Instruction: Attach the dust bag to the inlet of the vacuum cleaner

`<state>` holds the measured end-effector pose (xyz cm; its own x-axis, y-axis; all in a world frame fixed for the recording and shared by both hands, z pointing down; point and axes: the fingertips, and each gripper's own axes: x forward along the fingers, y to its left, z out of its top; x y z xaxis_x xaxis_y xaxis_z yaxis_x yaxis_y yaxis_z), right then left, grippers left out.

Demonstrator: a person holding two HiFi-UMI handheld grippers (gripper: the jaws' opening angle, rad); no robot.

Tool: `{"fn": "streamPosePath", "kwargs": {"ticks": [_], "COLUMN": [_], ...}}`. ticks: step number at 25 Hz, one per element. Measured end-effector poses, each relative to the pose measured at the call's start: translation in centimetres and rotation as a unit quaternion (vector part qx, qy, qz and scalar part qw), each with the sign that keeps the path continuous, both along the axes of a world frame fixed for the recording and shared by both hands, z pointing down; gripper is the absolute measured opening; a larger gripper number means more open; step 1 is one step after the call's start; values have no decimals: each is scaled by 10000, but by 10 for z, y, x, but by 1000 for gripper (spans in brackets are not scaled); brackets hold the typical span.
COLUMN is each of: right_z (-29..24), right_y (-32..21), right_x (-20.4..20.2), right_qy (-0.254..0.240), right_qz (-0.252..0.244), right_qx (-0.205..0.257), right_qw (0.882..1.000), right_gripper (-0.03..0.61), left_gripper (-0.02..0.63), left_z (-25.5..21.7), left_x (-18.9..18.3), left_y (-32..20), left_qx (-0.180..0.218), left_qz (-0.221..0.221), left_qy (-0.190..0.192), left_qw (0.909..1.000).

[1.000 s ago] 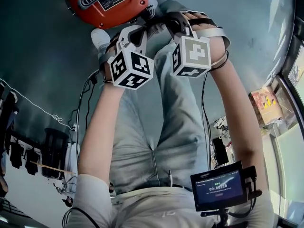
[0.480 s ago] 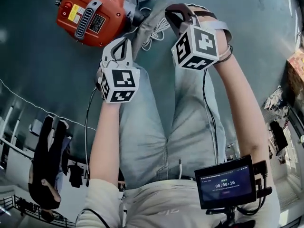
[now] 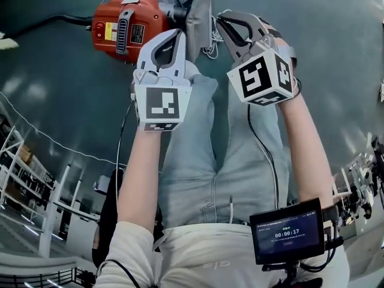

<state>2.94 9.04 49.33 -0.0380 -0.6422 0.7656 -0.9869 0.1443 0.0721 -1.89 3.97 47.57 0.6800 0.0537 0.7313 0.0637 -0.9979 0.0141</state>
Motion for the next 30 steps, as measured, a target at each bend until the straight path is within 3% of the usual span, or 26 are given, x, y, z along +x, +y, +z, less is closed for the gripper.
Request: {"fn": "streamPosePath", "kwargs": {"ticks": [4, 10, 13, 20, 26, 30], "right_z": [-18, -20, -43, -187, -284, -377], "right_y": [3, 19, 27, 38, 45, 46], "right_x": [-7, -22, -28, -7, -20, -8], "right_qy": [-540, -283, -305, 319, 587, 900], "right_qz": [452, 216, 243, 245, 318, 498], "right_qx": [460, 356, 428, 936, 1173, 1711], "right_qw": [9965, 9987, 9983, 9948, 9908, 9799], "right_gripper": [23, 23, 23, 23, 23, 23], "left_gripper": [9, 9, 9, 9, 9, 9], "left_z": [-8, -3, -26, -155, -253, -345], "left_x": [-8, -27, -32, -16, -22, 1], "left_y": [16, 31, 35, 38, 41, 52], "left_qx": [-148, -213, -335, 62, 184, 390], "left_qz": [-12, -172, -336, -312, -252, -218], "left_qy": [24, -180, -157, 366, 759, 1380], "left_qw": [9999, 9995, 9987, 9988, 9966, 9894]}}
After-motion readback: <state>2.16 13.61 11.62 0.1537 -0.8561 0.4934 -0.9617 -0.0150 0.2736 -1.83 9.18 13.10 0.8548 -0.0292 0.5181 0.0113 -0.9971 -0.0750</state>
